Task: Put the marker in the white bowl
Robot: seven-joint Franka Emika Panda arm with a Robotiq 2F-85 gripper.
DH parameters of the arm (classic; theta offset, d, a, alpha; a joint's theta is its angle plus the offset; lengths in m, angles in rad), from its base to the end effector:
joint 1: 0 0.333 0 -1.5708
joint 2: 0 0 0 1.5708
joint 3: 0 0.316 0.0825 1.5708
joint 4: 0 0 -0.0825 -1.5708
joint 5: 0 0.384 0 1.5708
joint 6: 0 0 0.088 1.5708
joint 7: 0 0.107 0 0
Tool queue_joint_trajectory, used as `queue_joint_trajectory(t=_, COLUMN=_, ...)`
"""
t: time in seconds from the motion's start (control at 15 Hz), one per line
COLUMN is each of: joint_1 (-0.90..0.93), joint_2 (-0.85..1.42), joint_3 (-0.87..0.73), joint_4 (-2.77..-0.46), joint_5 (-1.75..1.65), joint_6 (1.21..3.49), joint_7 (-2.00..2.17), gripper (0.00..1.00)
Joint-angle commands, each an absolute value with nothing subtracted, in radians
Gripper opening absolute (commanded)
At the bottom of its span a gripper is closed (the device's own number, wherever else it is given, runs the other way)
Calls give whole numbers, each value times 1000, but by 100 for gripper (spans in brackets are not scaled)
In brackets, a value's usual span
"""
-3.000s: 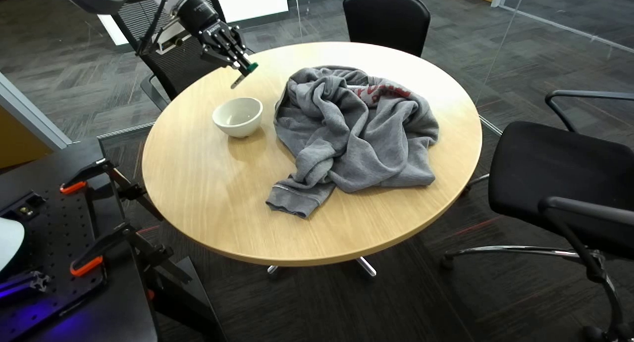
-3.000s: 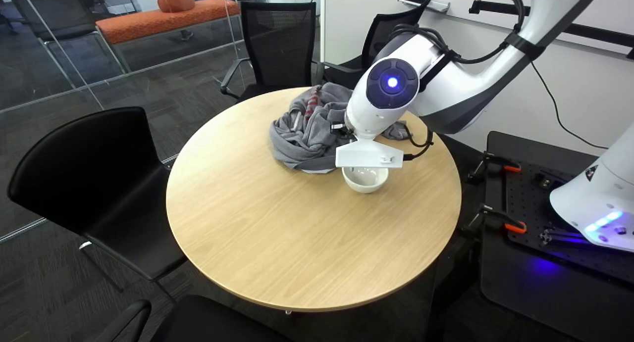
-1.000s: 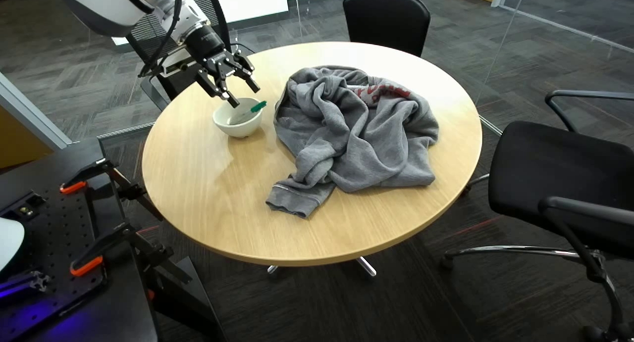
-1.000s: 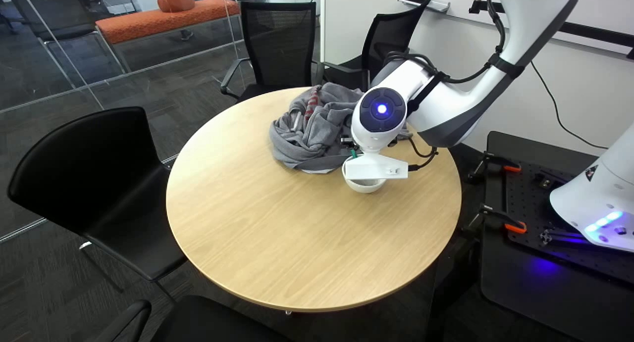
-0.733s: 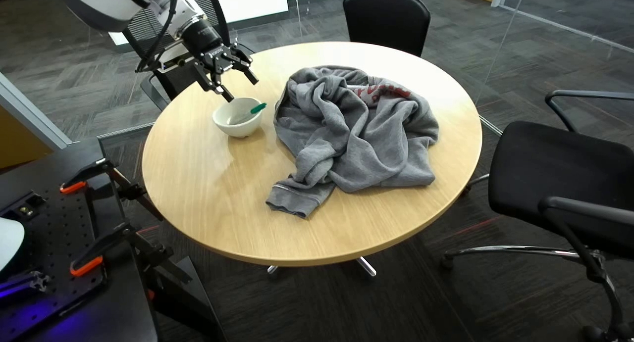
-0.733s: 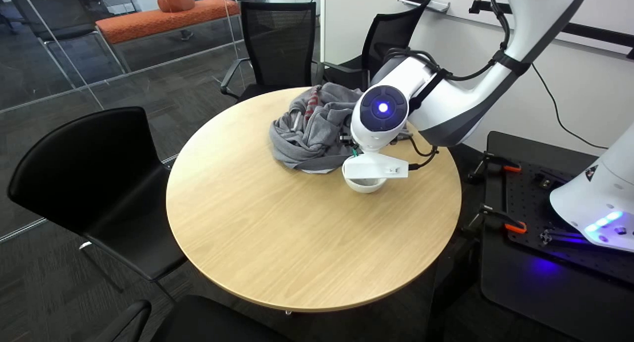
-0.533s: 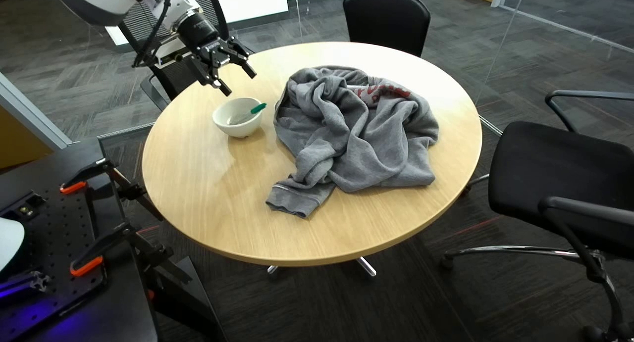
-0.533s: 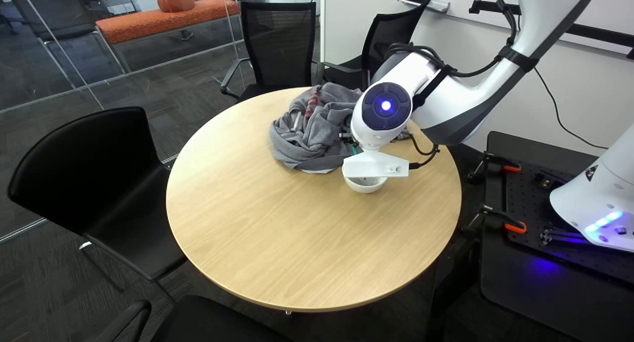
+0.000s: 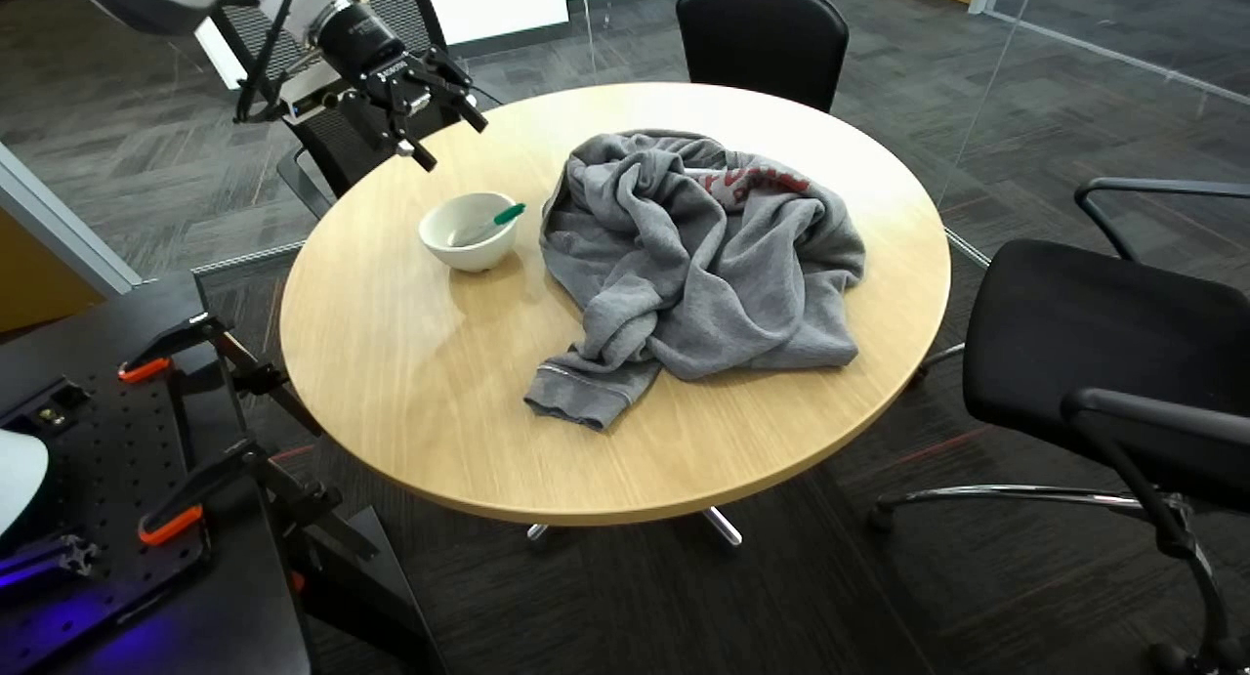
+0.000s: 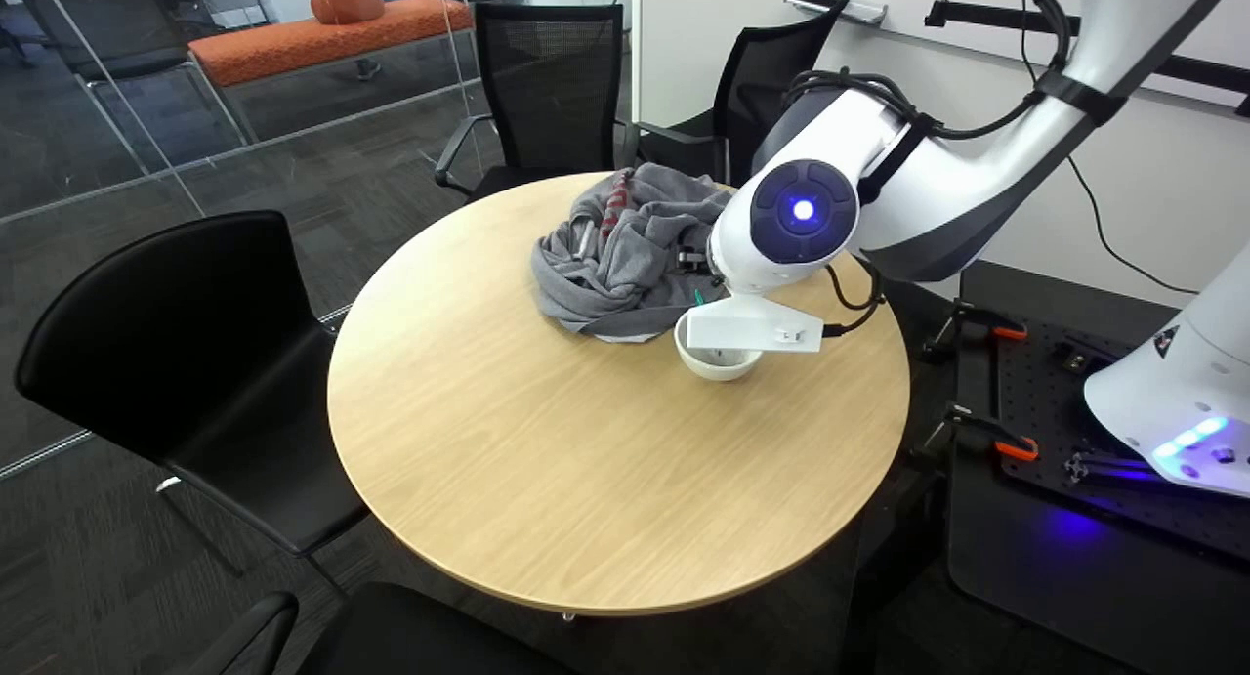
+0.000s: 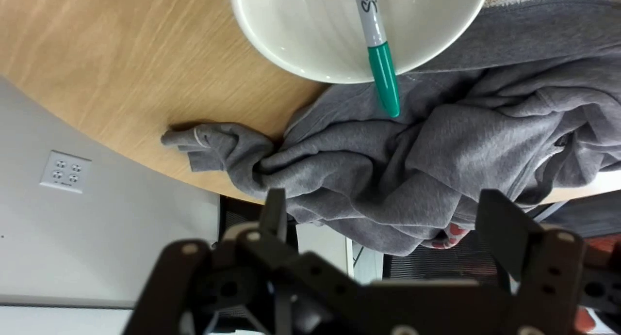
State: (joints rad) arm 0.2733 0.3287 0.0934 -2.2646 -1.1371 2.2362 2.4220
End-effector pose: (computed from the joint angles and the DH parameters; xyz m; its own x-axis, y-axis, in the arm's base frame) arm 0.4858 0.1592 0.1987 0.2869 -0.6607 0.6936 -0.9152 -0.4030 -0.0053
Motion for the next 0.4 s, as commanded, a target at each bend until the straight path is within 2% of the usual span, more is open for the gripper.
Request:
queue_joint_trajectory(t=0.0, joint_1=255, joint_2=324, joint_3=117, joint_4=-2269, joint_5=-1142, joint_6=2228, joint_7=2426, gripper=100)
queue_joint_trajectory(t=0.33, joint_1=255, joint_2=318, joint_3=118, joint_4=-2275, joint_5=-1143, joint_6=2226, joint_7=2426, gripper=100)
